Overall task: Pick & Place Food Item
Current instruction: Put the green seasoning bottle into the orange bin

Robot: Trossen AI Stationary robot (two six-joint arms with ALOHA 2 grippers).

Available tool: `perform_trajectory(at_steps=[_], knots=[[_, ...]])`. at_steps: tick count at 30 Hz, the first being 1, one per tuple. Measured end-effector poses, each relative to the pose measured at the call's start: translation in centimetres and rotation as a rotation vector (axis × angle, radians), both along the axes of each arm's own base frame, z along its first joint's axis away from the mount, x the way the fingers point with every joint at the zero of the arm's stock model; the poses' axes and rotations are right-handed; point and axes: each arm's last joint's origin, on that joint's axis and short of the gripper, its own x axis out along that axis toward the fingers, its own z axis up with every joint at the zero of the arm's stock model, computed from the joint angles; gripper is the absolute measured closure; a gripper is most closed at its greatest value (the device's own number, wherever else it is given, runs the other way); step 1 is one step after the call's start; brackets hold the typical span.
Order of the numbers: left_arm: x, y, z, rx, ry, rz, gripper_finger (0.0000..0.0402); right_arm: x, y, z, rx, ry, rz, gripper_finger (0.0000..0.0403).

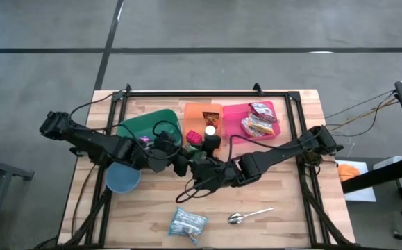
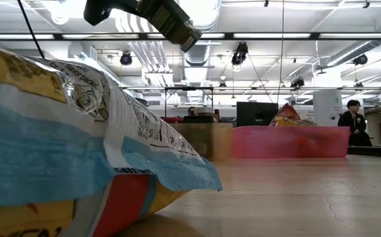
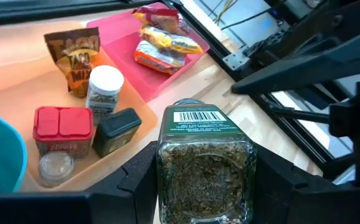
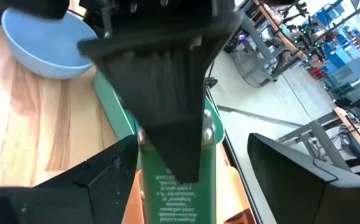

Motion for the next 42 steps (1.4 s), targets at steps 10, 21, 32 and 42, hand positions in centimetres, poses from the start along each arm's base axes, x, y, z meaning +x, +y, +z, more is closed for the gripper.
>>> perform_trajectory(at_steps=[10, 21, 32, 42], knots=[[-2.6, 0.8, 2.7, -0.001, -0.06, -0.028, 0.0218, -0.9, 1.7, 0.3, -0.043, -0.02, -0.023, 0.01], [-7.5, 0.3, 6.9, 0.008, -0.231, -0.172, 0.0218, -3.7, 4.5, 3.5, -0.08, -0.101, 0.062, 0.0099], [-9.1, -2.6, 9.8, 0.078, -0.452, -0.407, 0.0218, -5.1, 8.2, 7.2, -0.288, -0.236, 0.196, 0.0099], [-8.9, -3.2, 10.4, 0.105, -0.518, -0.471, 0.0218, -4.9, 8.3, 8.2, -0.331, -0.293, 0.271, 0.0099]])
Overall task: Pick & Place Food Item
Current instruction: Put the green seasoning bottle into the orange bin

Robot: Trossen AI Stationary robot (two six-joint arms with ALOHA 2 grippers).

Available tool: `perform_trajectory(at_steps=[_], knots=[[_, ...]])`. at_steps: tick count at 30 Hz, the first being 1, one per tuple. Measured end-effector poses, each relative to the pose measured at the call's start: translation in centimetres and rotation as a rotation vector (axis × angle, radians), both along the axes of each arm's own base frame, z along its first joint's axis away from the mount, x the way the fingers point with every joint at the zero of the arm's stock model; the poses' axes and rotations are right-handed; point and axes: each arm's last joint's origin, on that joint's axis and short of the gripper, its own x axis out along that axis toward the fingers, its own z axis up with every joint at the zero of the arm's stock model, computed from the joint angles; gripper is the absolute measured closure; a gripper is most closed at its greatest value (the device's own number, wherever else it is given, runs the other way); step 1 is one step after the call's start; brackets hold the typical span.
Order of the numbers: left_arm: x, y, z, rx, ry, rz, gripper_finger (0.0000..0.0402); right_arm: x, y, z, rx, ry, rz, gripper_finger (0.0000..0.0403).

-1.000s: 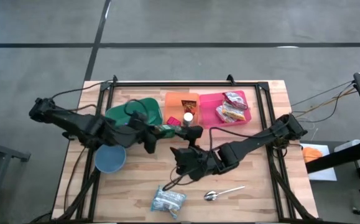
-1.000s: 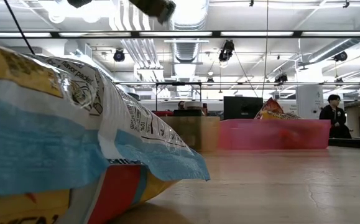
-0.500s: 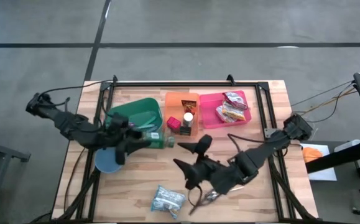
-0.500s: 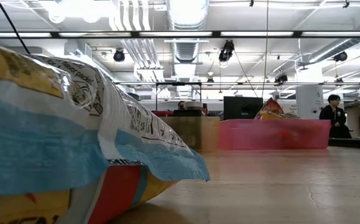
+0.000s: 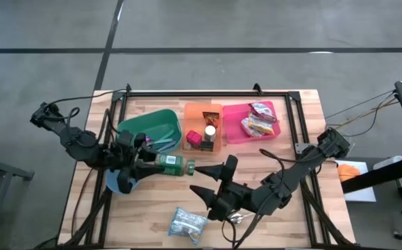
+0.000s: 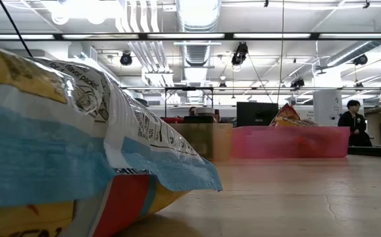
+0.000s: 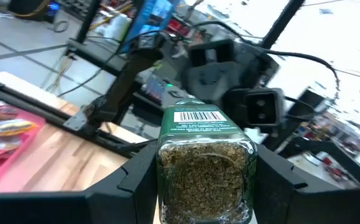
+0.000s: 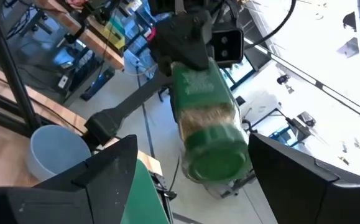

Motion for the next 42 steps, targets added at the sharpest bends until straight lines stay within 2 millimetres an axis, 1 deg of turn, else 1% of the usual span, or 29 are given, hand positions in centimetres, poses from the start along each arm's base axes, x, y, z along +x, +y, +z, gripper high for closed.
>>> perform_trajectory(at_steps=[5, 13, 23, 26, 30, 32, 33, 42], knots=[[0.0, -0.1, 0.2, 0.012, -0.023, -0.023, 0.0218, 0.3, -0.5, 0.3, -0.008, -0.017, -0.011, 0.0099], [0.0, -0.1, 0.3, 0.011, -0.03, -0.039, 0.0218, 0.9, -1.2, 0.6, -0.019, -0.042, 0.039, 0.0099], [0.0, -0.1, 0.4, 0.009, -0.034, -0.043, 0.0218, 1.8, -1.9, 0.1, -0.041, -0.035, 0.034, 0.0101], [0.0, -0.1, 0.4, 0.009, -0.034, -0.044, 0.0218, 1.9, -1.9, 0.1, -0.05, -0.036, 0.032, 0.0123], [0.0, -0.1, 0.4, 0.009, -0.034, -0.051, 0.0218, 2.0, -1.9, 0.1, -0.053, -0.04, 0.052, 0.0178], [0.0, -0.1, 0.4, 0.009, -0.034, -0.053, 0.0218, 2.0, -1.9, 0.2, -0.055, -0.045, 0.061, 0.0199], [0.0, -0.2, 0.3, 0.01, -0.032, -0.054, 0.0218, 1.9, -1.9, 0.2, -0.057, -0.045, 0.061, 0.0205], [0.3, -0.4, 0.1, 0.012, -0.025, -0.053, 0.0218, 1.9, -1.9, 0.1, -0.051, -0.04, 0.048, 0.0205]])
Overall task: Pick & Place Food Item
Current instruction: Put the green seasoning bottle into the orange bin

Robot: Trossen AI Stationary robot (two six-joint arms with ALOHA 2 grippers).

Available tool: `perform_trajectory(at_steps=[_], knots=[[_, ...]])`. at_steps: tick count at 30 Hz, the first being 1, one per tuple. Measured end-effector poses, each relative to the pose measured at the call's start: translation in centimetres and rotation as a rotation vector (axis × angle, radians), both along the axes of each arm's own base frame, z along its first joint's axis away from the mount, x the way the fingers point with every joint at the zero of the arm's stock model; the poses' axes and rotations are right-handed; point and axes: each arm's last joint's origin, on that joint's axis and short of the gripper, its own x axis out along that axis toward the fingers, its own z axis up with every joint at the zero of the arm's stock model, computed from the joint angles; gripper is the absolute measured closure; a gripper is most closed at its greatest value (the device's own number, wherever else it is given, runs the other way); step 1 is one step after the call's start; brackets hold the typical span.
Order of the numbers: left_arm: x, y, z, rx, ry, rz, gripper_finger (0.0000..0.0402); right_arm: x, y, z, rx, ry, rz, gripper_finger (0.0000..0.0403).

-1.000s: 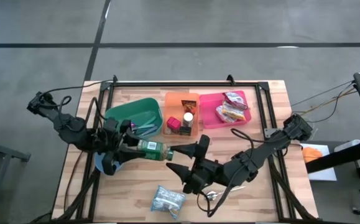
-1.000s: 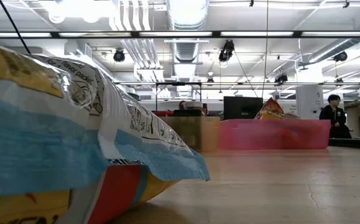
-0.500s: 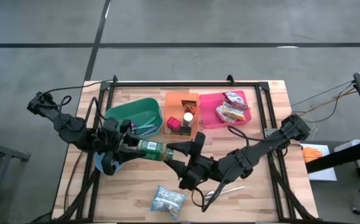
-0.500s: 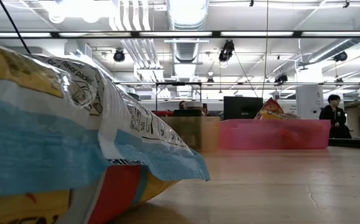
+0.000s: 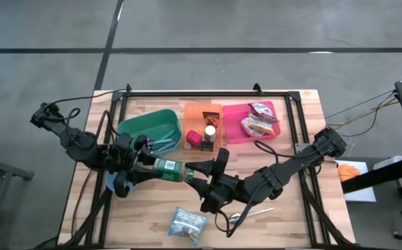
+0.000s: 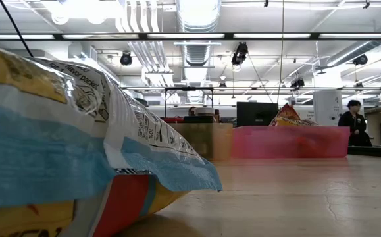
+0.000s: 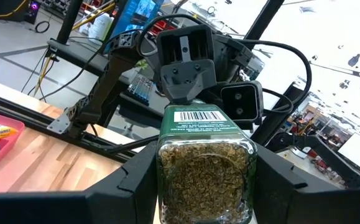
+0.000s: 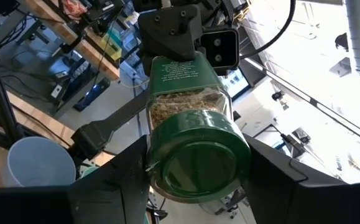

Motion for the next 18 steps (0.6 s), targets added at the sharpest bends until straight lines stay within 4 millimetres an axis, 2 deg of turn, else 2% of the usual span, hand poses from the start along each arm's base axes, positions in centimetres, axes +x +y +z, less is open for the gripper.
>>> perform_trajectory(at_steps=[4, 5, 9, 11, 13, 18], knots=[[0.0, 0.0, -0.1, 0.0, 0.005, 0.0, 0.0216, 0.0, 0.0, -0.1, 0.005, 0.002, -0.033, 0.0205], [0.0, 0.0, -0.1, 0.001, 0.008, 0.001, 0.0199, 0.0, -0.1, -0.1, 0.009, 0.002, -0.043, 0.0205], [-0.2, 0.2, -0.4, 0.026, 0.044, 0.008, 0.0067, 0.0, -0.4, 0.1, 0.04, -0.005, -0.085, 0.0205], [-0.6, 0.4, -0.6, 0.058, 0.084, 0.007, 0.0024, 0.0, -0.6, 0.4, 0.059, -0.01, -0.104, 0.0205], [-1.0, 0.7, -0.7, 0.09, 0.129, 0.005, 0.0024, 0.0, -0.8, 0.7, 0.071, 0.0, -0.12, 0.0205], [-2.2, 1.5, -1.0, 0.147, 0.218, 0.005, 0.0079, 0.1, -2.4, 1.9, 0.163, 0.049, -0.15, 0.0205]])
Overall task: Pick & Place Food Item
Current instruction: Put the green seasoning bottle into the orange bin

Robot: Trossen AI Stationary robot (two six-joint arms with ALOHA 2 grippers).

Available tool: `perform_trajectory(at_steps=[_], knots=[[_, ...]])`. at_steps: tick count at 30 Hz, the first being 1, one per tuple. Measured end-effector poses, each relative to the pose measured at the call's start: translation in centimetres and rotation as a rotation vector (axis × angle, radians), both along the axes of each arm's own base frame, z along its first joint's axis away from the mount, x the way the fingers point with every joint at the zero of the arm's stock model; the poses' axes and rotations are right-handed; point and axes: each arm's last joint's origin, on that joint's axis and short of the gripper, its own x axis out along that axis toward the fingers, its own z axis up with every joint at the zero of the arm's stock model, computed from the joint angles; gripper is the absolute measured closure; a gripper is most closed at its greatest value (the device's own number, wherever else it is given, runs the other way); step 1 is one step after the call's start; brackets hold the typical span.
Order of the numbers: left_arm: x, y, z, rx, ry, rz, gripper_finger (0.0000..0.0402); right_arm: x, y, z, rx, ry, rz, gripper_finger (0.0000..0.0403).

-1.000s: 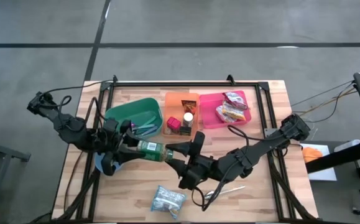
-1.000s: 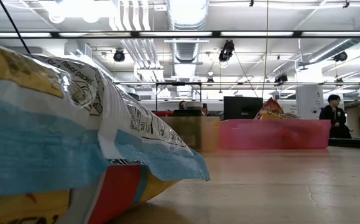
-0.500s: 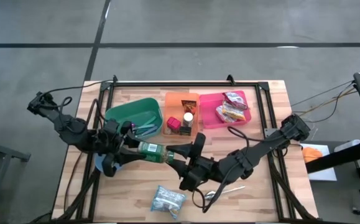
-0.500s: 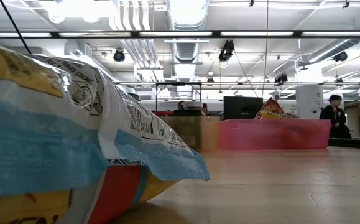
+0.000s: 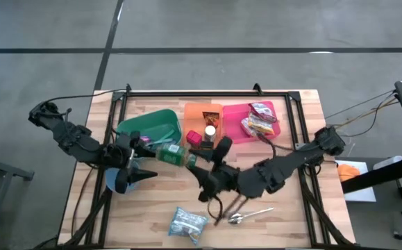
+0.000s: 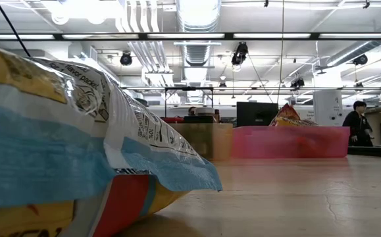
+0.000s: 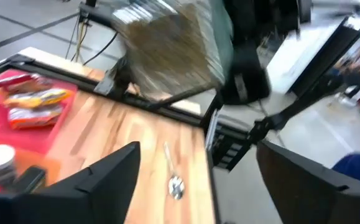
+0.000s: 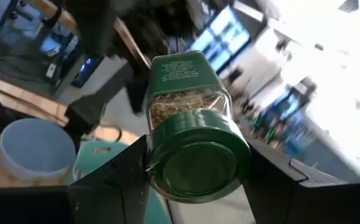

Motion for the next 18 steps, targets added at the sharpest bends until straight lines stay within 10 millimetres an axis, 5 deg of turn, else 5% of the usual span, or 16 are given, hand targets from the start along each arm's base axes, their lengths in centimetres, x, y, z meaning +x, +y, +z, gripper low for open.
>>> perform_trajectory(at_steps=[8, 18], knots=[[-1.9, 1.3, -0.9, 0.032, 0.132, 0.016, 0.0126, -0.6, -6.4, 2.3, 0.384, 0.139, -0.007, 0.0205], [-2.5, 1.7, -1.6, 0.032, 0.208, 0.034, 0.0131, -0.7, -14.9, 2.8, 0.681, 0.184, -0.149, 0.0205]])
